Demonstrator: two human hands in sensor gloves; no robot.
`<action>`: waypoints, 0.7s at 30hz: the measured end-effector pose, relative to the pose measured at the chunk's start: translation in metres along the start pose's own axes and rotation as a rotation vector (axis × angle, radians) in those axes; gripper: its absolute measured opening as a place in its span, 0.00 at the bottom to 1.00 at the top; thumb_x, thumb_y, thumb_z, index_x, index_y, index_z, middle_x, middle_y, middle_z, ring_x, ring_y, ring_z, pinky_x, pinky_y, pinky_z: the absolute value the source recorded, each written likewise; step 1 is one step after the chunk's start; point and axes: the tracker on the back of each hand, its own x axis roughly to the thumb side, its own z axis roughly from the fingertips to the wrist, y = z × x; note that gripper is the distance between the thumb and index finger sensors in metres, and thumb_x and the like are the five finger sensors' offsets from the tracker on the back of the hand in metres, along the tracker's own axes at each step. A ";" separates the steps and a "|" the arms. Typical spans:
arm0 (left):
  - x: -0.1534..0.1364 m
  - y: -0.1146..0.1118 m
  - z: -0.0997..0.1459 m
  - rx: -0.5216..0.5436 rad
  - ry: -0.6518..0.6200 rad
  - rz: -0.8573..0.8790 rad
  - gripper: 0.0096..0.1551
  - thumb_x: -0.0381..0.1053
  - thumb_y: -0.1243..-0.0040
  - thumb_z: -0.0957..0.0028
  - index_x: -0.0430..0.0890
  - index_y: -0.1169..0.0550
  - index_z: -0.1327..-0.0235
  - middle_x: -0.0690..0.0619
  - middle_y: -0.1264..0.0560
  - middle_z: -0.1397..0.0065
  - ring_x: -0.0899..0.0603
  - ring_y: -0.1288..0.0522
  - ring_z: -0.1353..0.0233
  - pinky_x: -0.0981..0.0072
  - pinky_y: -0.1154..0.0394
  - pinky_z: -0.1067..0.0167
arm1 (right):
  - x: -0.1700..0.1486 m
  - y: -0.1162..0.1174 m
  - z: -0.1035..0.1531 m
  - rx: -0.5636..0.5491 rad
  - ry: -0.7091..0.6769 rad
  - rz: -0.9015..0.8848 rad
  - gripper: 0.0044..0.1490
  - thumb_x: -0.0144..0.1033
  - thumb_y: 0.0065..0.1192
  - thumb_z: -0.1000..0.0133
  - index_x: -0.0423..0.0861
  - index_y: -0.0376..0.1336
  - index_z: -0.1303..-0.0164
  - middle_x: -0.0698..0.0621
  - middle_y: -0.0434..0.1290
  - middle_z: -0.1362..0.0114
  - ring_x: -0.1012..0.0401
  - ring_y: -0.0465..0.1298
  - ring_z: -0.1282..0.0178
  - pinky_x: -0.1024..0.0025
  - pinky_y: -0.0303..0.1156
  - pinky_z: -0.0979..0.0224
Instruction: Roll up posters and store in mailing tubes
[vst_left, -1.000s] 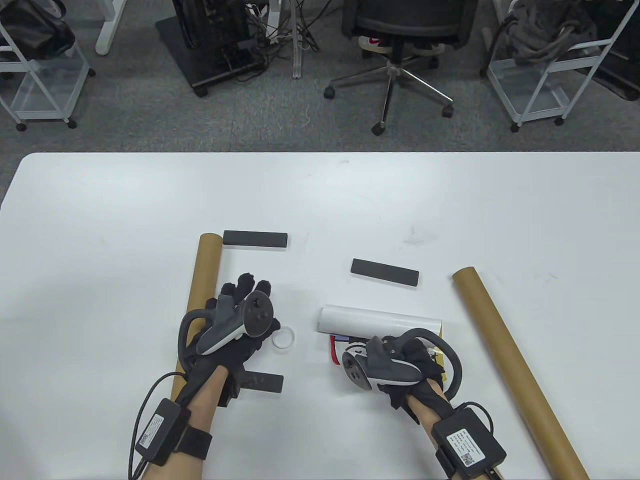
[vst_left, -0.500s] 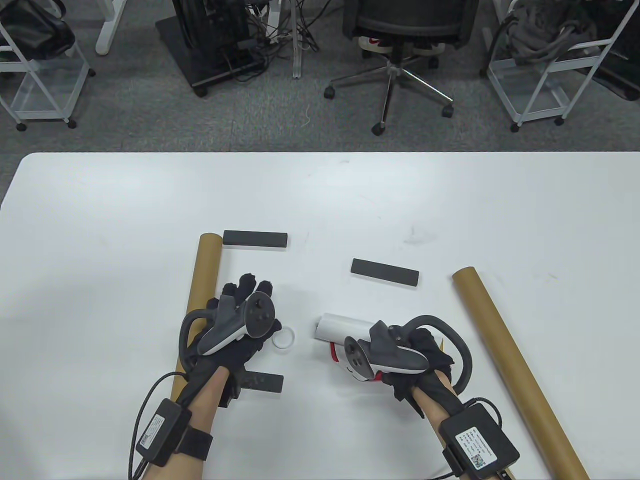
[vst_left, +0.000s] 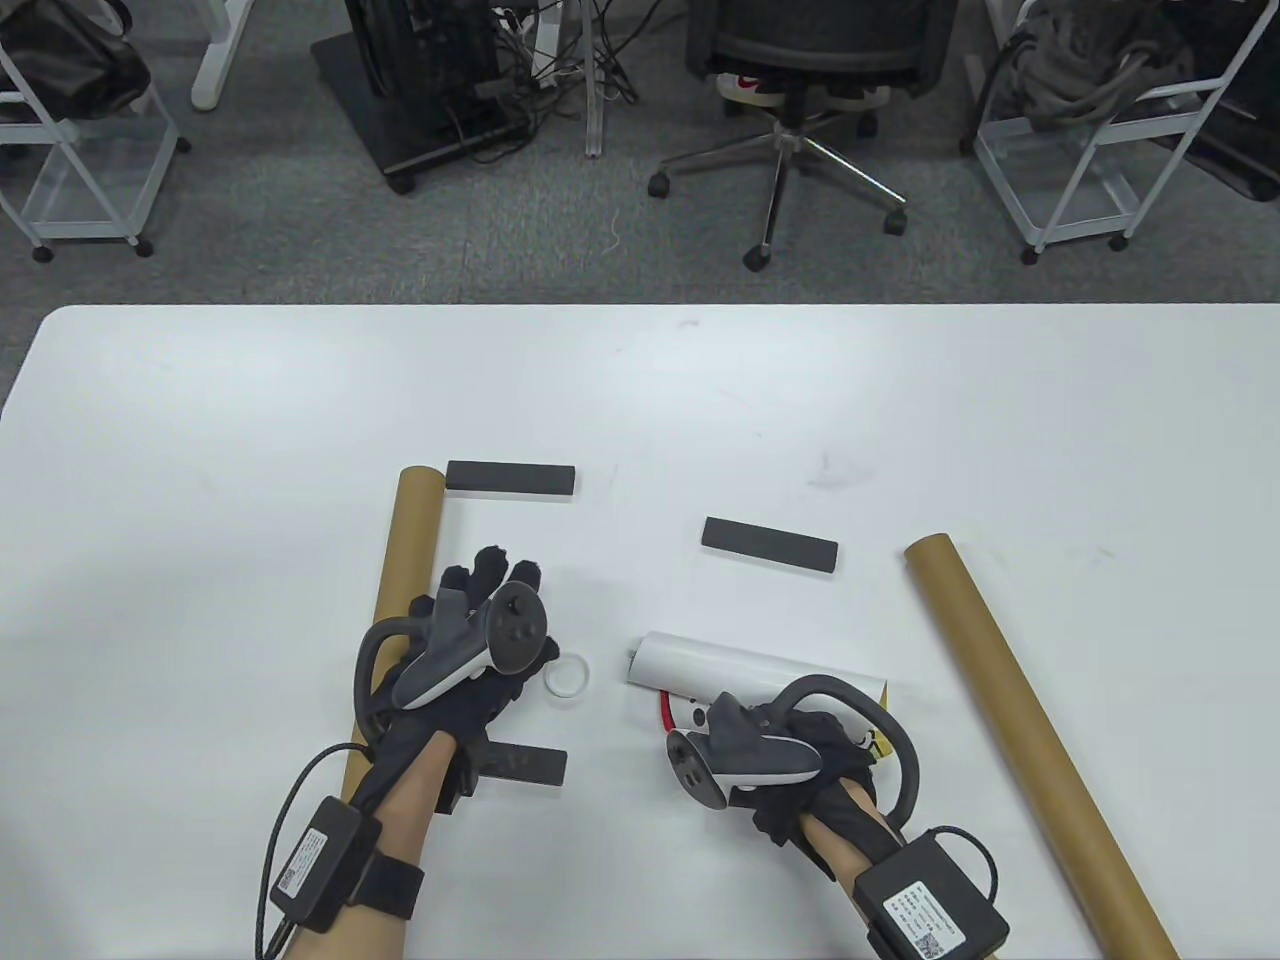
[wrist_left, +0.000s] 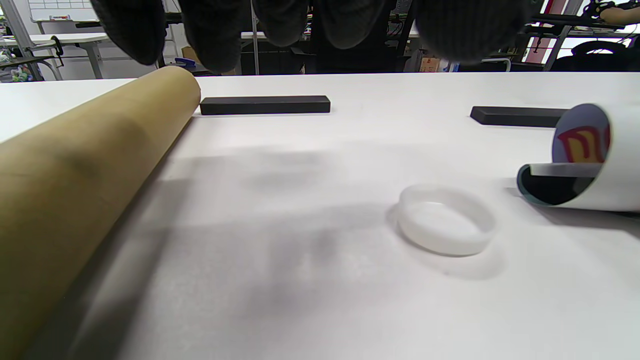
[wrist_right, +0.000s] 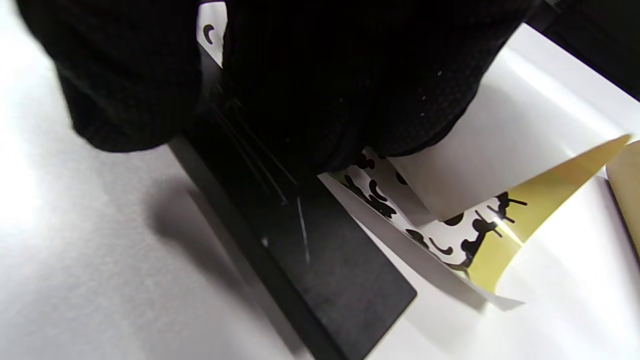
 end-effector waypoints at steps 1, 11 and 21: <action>0.000 0.000 0.000 -0.001 0.000 0.003 0.46 0.68 0.54 0.40 0.56 0.48 0.09 0.46 0.53 0.04 0.30 0.44 0.09 0.30 0.43 0.18 | 0.000 0.001 -0.001 -0.002 -0.002 -0.004 0.44 0.53 0.72 0.58 0.47 0.62 0.33 0.49 0.75 0.33 0.55 0.82 0.38 0.50 0.79 0.33; -0.001 0.001 0.000 0.006 0.002 0.003 0.46 0.68 0.54 0.40 0.55 0.48 0.09 0.46 0.53 0.04 0.30 0.44 0.09 0.30 0.43 0.18 | -0.018 -0.012 0.008 -0.030 0.050 -0.122 0.40 0.50 0.69 0.54 0.48 0.61 0.32 0.48 0.74 0.30 0.52 0.80 0.34 0.47 0.76 0.30; 0.000 0.006 0.004 0.050 0.005 -0.037 0.46 0.68 0.54 0.40 0.56 0.48 0.09 0.46 0.53 0.04 0.30 0.44 0.09 0.30 0.43 0.18 | -0.051 -0.007 0.021 -0.053 0.161 -0.198 0.39 0.48 0.68 0.52 0.47 0.61 0.31 0.47 0.73 0.29 0.49 0.78 0.32 0.43 0.72 0.28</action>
